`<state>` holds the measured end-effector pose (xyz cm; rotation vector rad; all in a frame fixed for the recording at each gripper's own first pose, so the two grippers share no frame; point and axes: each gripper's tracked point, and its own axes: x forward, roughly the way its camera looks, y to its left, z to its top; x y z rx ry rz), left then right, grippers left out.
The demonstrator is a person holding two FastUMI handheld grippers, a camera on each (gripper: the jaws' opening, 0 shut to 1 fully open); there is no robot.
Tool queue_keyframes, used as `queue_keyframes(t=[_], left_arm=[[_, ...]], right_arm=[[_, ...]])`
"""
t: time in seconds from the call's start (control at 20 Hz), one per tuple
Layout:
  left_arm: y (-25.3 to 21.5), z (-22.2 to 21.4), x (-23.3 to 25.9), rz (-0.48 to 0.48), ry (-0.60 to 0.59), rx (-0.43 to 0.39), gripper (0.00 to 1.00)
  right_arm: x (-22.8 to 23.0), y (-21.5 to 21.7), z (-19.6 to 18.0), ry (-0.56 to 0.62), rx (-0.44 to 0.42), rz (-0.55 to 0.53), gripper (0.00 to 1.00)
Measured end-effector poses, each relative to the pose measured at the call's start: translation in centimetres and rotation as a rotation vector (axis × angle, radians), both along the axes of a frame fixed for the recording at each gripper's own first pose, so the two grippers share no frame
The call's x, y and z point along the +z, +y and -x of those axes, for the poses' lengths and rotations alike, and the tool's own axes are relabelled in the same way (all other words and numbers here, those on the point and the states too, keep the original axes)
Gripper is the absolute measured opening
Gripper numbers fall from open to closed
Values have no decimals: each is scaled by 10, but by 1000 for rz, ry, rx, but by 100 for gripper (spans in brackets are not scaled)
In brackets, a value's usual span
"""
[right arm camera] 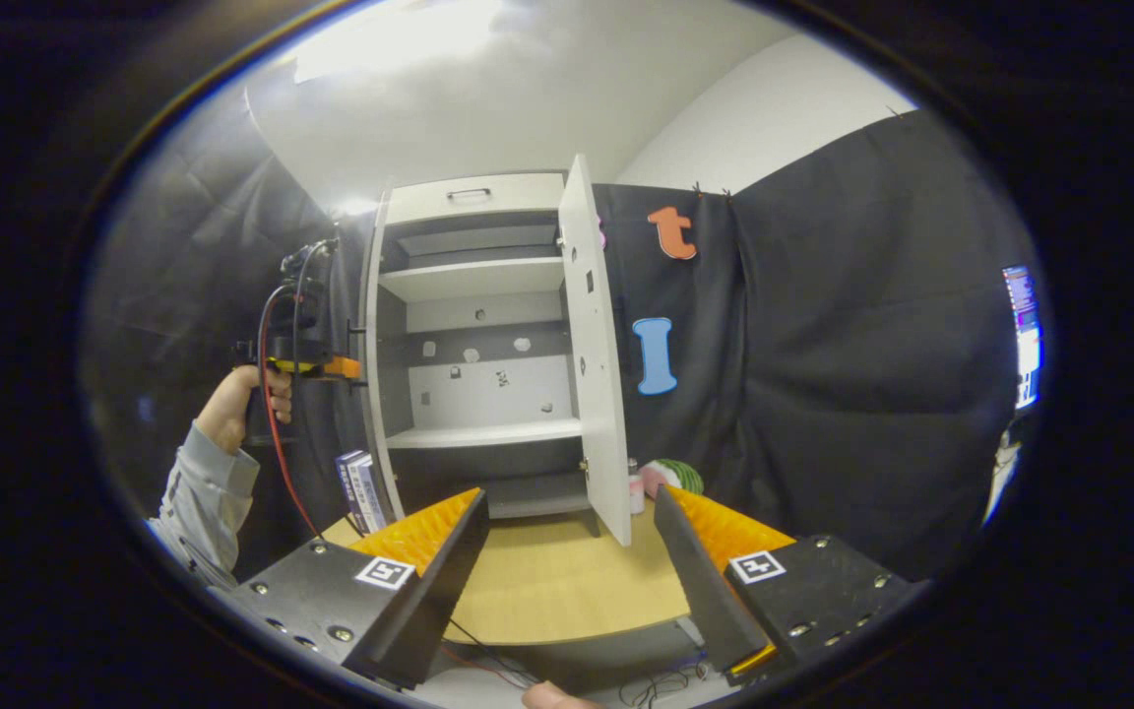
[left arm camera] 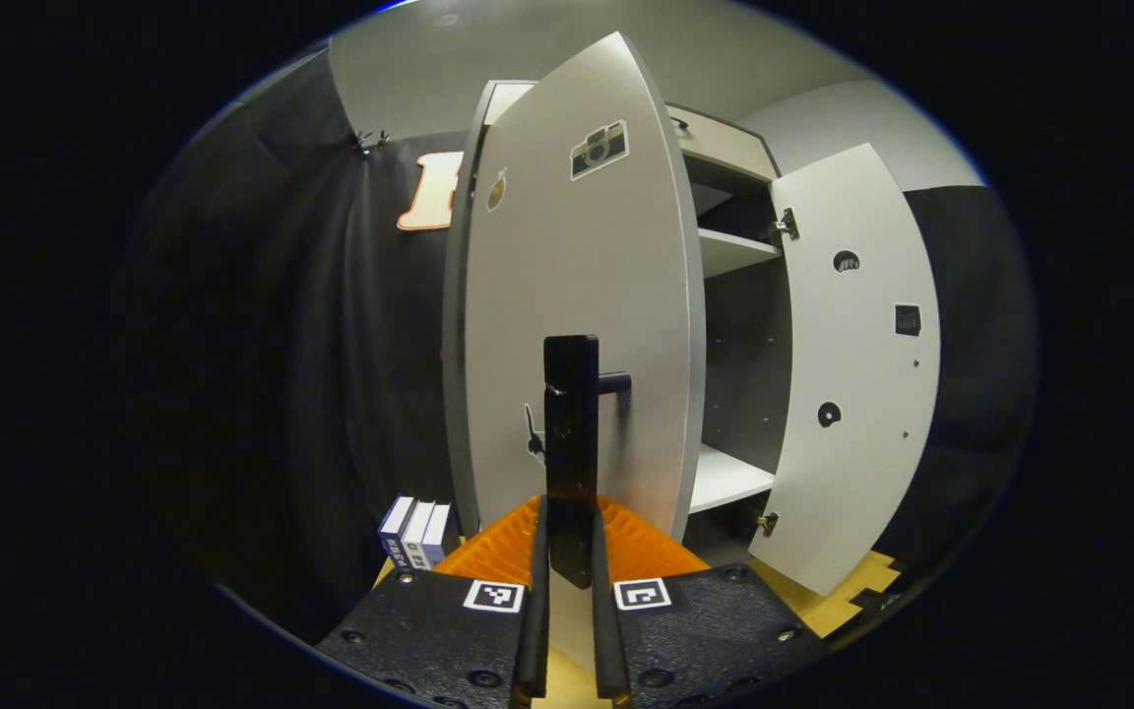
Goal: Open the right door of the double-door shoe cabinet with the right hand, and open the left door with the left hand.
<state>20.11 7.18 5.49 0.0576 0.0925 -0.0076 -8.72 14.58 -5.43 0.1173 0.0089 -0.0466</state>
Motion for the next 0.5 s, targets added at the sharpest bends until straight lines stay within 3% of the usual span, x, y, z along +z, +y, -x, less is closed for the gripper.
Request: queue_keyframes(t=[0.45,0.5], left_arm=[[53,5,4,-54,-25,136,5],[62,5,5,-64,-22,150,7]], right_arm=[[1,3,-2,-16,25,-23,100],[1,3,-2,-15,24,-17,100]])
